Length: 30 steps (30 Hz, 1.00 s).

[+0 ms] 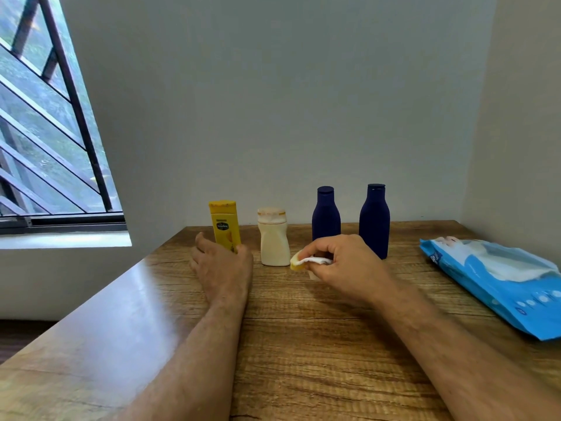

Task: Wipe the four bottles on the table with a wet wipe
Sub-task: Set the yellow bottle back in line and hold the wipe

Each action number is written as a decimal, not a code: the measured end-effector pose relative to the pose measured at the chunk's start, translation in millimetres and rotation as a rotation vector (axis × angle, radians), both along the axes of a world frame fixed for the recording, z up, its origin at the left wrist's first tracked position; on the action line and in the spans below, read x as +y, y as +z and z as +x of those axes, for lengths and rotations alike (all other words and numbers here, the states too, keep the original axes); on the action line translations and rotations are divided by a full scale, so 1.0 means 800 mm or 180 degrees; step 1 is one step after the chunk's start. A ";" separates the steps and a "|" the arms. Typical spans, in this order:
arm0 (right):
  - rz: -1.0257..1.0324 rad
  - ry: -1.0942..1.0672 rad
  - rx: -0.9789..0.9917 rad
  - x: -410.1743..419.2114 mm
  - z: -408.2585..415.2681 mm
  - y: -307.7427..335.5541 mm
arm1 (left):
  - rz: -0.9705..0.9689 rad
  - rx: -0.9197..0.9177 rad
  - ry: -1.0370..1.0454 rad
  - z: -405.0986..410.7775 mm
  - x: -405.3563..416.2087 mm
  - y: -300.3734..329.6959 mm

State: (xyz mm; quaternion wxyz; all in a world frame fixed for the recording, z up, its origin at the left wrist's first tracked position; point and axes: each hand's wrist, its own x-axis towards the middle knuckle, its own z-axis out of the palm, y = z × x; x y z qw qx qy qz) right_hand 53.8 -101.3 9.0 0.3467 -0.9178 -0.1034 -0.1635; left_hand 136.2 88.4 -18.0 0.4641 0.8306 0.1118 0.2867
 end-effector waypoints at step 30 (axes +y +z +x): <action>0.0292 0.1433 -0.1015 0.346 -0.138 0.028 | 0.0795 -0.0996 0.0694 -0.288 0.357 -0.049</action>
